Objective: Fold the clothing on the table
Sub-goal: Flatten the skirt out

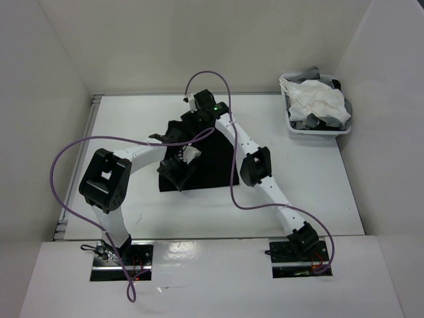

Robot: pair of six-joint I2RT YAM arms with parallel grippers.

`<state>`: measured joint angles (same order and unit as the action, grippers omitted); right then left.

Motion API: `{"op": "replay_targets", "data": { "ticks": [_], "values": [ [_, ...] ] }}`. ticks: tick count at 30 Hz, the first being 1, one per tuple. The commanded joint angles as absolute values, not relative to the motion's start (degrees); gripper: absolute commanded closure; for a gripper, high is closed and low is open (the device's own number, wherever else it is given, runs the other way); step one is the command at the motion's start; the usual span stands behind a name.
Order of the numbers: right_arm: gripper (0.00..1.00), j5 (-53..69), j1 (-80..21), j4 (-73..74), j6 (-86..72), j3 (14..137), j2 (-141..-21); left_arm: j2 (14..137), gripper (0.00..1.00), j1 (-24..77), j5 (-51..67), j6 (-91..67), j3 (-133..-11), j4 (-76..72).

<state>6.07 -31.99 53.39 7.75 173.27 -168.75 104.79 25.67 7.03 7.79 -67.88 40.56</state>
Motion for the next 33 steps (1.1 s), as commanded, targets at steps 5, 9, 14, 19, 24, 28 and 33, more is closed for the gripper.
{"op": "replay_targets", "data": {
  "ticks": [5, 9, 14, 19, 24, 28, 33],
  "values": [
    [0.04, 6.15, -32.08, 48.69, 9.93, 174.9, -171.39, 106.7, 0.17, 25.84, 13.01, 9.05, -67.5, 42.19],
    [0.04, 6.15, -33.13, 49.21, 9.93, 175.42, -170.78, 106.18, 0.17, 25.84, 13.01, 9.05, -67.5, 42.19],
    [0.04, 8.25, -33.66, 50.53, 8.8, 175.43, -163.85, 102.76, 0.17, 25.84, 12.49, 9.05, -67.5, 41.67],
    [0.04, 8.01, -33.66, 51.68, 7.73, 169.74, -150.68, 95.12, 0.16, 24.71, 11.07, 9.05, -66.97, 40.43],
    [0.04, 5.98, -32.52, 52.21, 7.21, 161.21, -140.55, 87.11, 0.13, 22.24, 12.39, 9.05, -68.12, 41.57],
    [0.04, 4.57, -29.89, 56.31, 4.14, 158.03, -135.27, 79.83, 0.08, 18.65, 11.87, 7.91, -69.43, 42.63],
    [0.16, 3.43, -28.39, 61.7, 3.6, 147.34, -128.6, 78.49, 0.08, 13.46, 13.35, 5.8, -68.82, 43.68]
  ]
}}
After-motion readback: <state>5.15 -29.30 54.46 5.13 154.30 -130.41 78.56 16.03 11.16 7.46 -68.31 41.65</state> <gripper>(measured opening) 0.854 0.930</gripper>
